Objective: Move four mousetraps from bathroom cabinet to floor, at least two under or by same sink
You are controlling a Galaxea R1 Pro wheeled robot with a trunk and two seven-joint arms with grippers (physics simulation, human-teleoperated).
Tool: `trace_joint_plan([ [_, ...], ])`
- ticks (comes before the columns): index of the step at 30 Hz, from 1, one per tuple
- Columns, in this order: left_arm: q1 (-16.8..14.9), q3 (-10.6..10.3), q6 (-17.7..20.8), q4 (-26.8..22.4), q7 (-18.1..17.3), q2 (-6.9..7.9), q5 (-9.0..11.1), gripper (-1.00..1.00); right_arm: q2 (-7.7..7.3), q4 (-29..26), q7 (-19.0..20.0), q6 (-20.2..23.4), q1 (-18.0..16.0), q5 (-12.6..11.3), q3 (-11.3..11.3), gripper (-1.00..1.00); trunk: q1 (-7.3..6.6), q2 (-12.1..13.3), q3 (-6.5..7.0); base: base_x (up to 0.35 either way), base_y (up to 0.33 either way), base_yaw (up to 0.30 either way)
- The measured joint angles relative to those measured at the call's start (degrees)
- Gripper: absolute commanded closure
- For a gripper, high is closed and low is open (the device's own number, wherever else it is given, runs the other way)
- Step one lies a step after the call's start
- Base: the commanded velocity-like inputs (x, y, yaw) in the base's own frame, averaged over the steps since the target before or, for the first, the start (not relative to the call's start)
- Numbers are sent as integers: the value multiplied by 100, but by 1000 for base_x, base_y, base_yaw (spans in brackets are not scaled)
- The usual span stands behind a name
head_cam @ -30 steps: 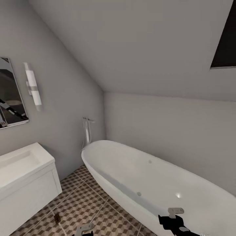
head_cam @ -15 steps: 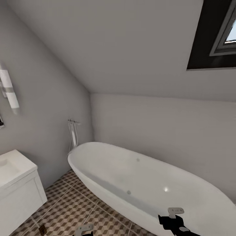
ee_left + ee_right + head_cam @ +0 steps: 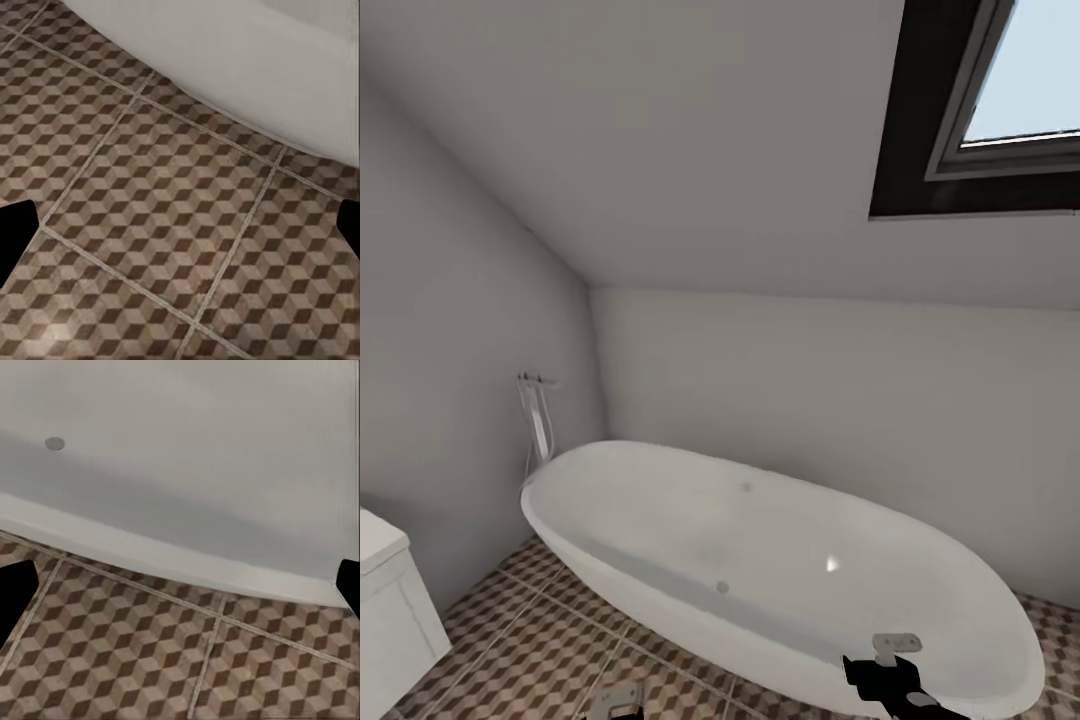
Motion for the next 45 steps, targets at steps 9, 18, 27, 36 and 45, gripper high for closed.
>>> trace_joint_plan([
  [9,1,0,0,0,-2,0,-1,-100,0,0,0,0,0,0,0,-100,0,0,29,0,0,-269],
  [18,1,0,0,0,-7,0,0,-100,0,0,-1,0,0,0,0,-100,0,0,62,0,0,-266],
  [27,1,0,0,0,-9,0,0,-100,0,0,-1,0,0,0,0,-100,0,0,96,0,0,-266],
  [36,6,0,0,0,-9,0,-1,-100,0,0,-1,0,0,0,0,-100,0,0,122,0,0,-188],
  [45,12,0,0,0,-9,0,-1,-100,0,0,-1,0,0,-2,-1,-100,0,0,126,0,0,-30],
])
